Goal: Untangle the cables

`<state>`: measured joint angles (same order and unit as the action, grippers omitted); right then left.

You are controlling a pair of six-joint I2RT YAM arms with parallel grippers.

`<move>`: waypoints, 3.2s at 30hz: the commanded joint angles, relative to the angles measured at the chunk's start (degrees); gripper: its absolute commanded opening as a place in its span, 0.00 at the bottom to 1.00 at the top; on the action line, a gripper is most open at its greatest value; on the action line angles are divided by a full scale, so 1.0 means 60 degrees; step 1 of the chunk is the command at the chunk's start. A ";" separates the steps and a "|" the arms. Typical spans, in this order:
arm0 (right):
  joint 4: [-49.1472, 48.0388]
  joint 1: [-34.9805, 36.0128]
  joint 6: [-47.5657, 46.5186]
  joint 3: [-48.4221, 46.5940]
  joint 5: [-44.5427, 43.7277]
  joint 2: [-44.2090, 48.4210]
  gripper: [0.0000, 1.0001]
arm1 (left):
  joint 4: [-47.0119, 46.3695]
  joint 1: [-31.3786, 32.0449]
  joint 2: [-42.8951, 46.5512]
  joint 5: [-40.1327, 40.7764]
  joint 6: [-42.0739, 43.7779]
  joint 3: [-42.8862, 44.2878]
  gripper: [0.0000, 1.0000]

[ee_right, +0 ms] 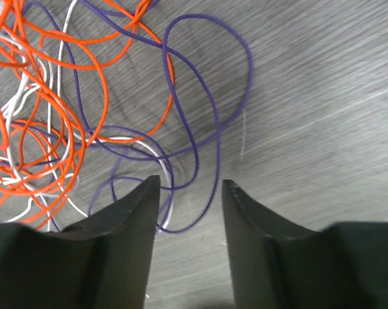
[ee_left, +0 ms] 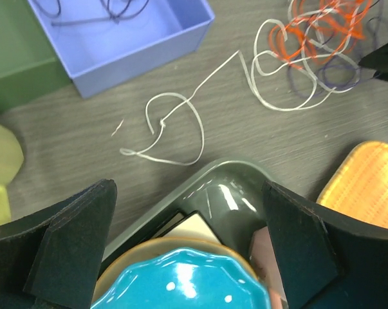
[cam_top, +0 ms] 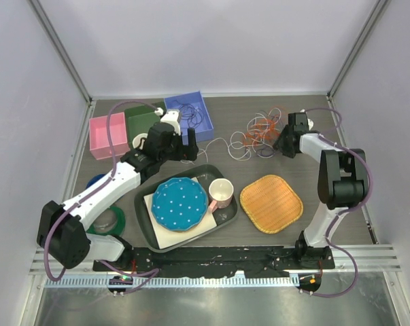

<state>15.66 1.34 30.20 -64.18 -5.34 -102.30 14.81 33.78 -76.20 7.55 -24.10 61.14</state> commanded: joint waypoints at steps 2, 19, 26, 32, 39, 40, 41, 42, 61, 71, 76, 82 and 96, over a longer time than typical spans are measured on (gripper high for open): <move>-0.0427 0.0054 0.0709 -0.0597 0.0276 -0.0323 0.28 | -0.0549 -0.0005 0.0367 0.0411 -0.0305 -0.0215 1.00; 0.0217 0.0273 -0.1999 -0.1445 0.1751 0.3131 0.01 | -0.1354 -0.0005 -0.0336 -0.1096 -0.0349 -0.0464 1.00; -0.1845 0.0450 -0.1870 -0.2091 0.3189 0.5241 0.01 | -0.1618 0.0024 -0.0512 -0.1829 -0.0539 -0.0435 1.00; -0.5183 0.0435 -0.0961 -0.2076 0.3761 0.6269 0.01 | -0.1896 0.0083 -0.0410 -0.2371 -0.0598 -0.0552 1.00; -0.6258 0.0450 -0.0506 -0.2835 0.3766 0.6240 0.01 | -0.2204 0.0141 -0.0263 -0.2840 -0.0598 -0.0625 1.00; -0.6142 0.0450 -0.0550 -0.2998 0.3501 0.6066 0.01 | -0.2219 0.0141 -0.0278 -0.2870 -0.0627 -0.0611 1.00; -0.5908 0.0450 -0.0666 -0.3159 0.3295 0.5962 0.01 | -0.2219 0.0142 -0.0278 -0.2870 -0.0627 -0.0567 1.00; -0.5761 0.0450 -0.0754 -0.3566 0.3119 0.5816 0.01 | -0.2219 0.0156 -0.0278 -0.2899 -0.0642 -0.0552 1.00; -0.3680 0.0699 -0.0082 -0.2531 0.2225 0.5404 0.01 | -0.2776 0.1150 -0.3118 -0.4952 0.0852 0.4190 1.00; -0.3782 0.1080 0.1017 -0.1111 0.0583 0.5917 0.01 | -0.1897 0.2265 -0.5286 -0.3676 0.1204 0.7032 1.00; -0.3840 0.1167 0.1266 -0.0861 0.0583 0.6020 0.01 | -0.1620 0.2397 -0.6574 -0.2841 0.0692 0.8205 1.00; -0.4075 0.1285 0.1632 -0.0509 0.0436 0.5962 0.01 | -0.1472 0.2427 -0.7703 -0.2724 0.0252 0.9554 0.80; -0.2685 0.1241 0.0989 -0.0567 -0.2812 0.4791 0.86 | 0.0548 0.2412 -0.7457 -0.0688 0.1423 1.0259 0.00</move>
<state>-4.84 8.91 38.74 -65.19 -9.65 -70.26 12.91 48.29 -125.86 -2.57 -18.96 120.92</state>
